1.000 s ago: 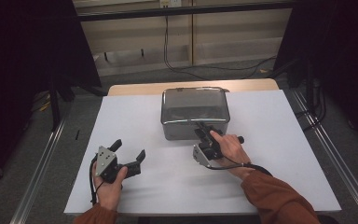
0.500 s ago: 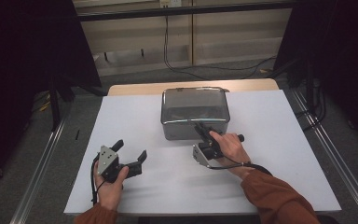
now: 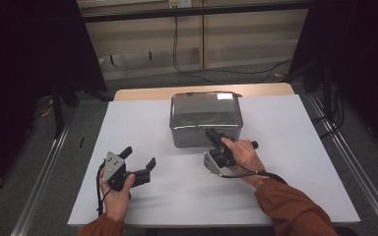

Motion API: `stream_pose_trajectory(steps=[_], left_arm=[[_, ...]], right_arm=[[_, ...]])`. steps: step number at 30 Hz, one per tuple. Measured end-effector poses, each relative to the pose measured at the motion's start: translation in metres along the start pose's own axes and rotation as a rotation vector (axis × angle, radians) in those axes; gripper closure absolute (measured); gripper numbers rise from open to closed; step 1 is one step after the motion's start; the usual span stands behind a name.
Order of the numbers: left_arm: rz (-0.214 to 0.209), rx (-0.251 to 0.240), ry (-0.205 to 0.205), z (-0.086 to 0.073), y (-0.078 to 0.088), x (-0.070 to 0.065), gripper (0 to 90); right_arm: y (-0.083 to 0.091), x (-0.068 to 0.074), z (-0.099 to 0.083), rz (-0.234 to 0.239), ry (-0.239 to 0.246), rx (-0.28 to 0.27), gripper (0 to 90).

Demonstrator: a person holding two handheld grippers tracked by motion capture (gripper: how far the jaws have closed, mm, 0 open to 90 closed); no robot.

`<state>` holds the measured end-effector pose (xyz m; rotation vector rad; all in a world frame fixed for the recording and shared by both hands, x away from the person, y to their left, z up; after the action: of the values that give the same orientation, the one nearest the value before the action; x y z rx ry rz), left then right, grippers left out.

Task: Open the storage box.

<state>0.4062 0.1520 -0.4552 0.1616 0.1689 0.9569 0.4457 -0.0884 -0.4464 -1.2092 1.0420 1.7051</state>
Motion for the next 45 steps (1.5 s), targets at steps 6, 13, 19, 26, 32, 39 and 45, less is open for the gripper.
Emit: stream_pose_trajectory(steps=[6, 13, 19, 26, 32, 39, 45], left_arm=[[-0.013, -0.005, 0.004, 0.003, -0.002, 0.001, 5.7], [-0.049, -0.006, -0.010, 0.006, -0.005, -0.004, 5.6], [-0.042, -0.007, -0.024, 0.009, -0.009, -0.002, 4.0], [-0.068, -0.001, -0.034, 0.012, -0.021, -0.005, 3.3], [-0.091, 0.006, -0.067, 0.014, -0.031, -0.008, 2.6], [-0.110, -0.015, -0.086, 0.025, -0.049, -0.012, 1.7], [-0.133, -0.026, -0.107, 0.031, -0.060, -0.016, 2.0]], right_arm=[[0.000, 0.000, 0.000, -0.002, 0.000, 0.000, 79.7], [0.001, -0.006, 0.000, -0.019, -0.008, -0.002, 80.0], [0.000, -0.010, 0.001, -0.025, -0.013, -0.003, 80.0], [0.000, -0.016, 0.002, -0.027, -0.025, -0.008, 80.4], [-0.001, -0.021, 0.003, -0.031, -0.029, -0.011, 80.7], [-0.001, -0.024, 0.003, -0.034, -0.034, -0.017, 80.7], [0.000, -0.026, 0.003, -0.036, -0.044, -0.015, 80.8]])
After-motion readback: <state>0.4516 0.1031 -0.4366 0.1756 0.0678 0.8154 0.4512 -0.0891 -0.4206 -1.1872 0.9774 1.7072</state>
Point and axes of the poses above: each handheld gripper's, and its own axes: y roughly backward along the jaws, z roughly out of its top, x roughly to its left, the point moved 9 cm from there along -y, roughly forward along the jaws
